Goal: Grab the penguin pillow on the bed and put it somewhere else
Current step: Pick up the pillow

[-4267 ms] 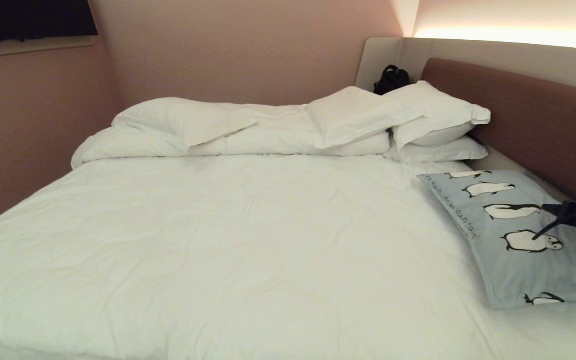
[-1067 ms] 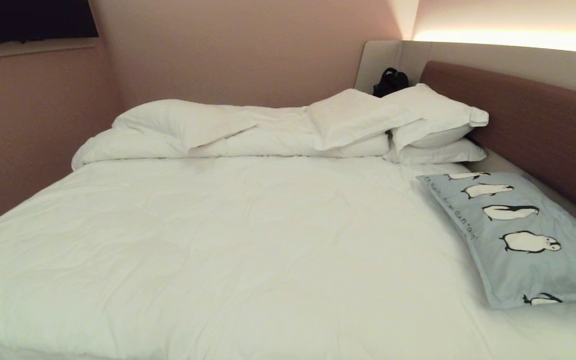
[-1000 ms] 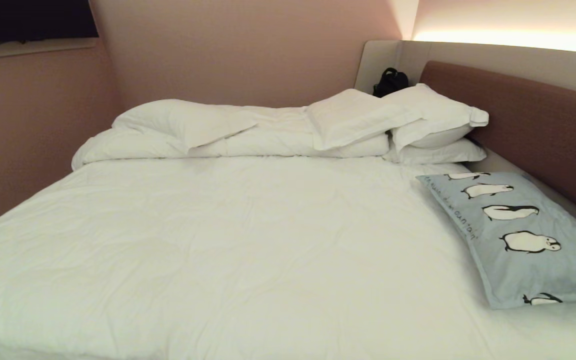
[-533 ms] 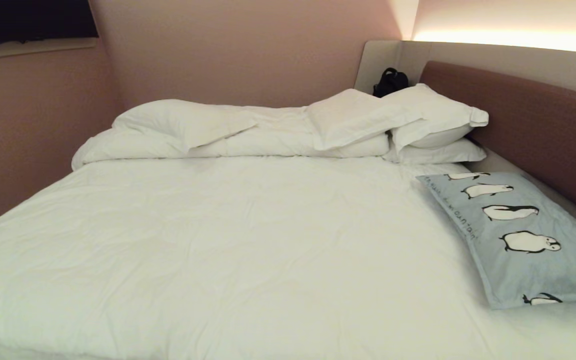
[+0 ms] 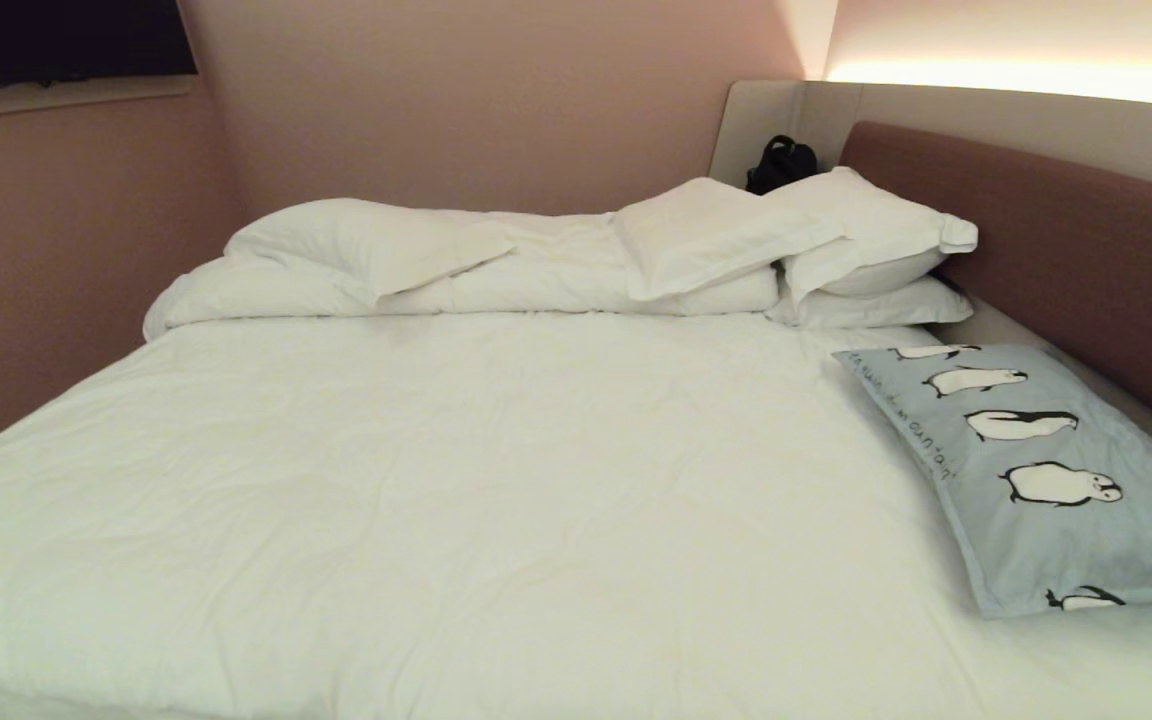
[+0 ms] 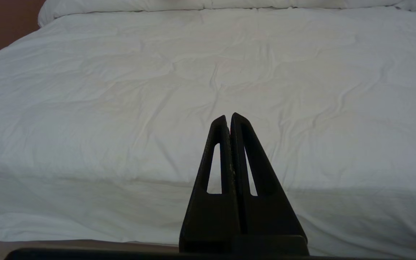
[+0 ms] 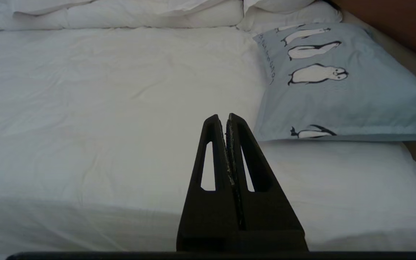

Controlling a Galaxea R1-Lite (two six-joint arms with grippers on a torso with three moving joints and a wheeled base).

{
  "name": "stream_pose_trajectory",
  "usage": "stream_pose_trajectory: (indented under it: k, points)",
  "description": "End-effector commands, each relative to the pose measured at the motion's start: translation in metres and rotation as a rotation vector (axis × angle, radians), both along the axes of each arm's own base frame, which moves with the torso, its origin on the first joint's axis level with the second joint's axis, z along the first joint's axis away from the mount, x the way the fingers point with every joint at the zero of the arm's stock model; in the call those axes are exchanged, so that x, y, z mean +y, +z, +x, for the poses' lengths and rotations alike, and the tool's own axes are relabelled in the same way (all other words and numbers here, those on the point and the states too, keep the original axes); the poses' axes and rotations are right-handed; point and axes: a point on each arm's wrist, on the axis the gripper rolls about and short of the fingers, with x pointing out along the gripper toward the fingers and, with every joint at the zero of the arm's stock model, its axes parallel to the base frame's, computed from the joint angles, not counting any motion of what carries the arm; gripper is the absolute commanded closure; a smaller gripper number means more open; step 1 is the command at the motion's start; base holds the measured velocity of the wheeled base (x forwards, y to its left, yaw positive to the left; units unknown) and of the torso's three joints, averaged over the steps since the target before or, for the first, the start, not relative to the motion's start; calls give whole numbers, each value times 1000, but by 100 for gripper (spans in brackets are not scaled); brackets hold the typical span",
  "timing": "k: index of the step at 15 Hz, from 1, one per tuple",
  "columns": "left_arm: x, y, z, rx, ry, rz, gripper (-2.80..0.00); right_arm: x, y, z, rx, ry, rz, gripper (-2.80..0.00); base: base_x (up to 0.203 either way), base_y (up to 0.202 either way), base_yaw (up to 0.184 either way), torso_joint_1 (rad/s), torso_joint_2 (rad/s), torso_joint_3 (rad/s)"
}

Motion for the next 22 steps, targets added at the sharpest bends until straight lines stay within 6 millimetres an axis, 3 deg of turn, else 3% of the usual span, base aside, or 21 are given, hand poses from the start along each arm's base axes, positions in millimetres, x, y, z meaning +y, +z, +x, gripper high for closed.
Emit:
stream_pose_trajectory:
  k: [1, 5, 22]
  points:
    - [0, 0, 0, -1, 0, 0, 0, 0, -6, 3, 17, 2, 0, 0, 0, 0, 0, 0, 0, 0]
    - [0, 0, 0, -1, 1, 0, 0, 0, -19, 7, 64, 2, 4, 0, 0, 0, 0, 0, 0, 0]
    - [0, 0, 0, -1, 0, -2, 0, -1, -27, 11, 51, -51, -27, 0, 0, 0, 0, 0, 0, 0]
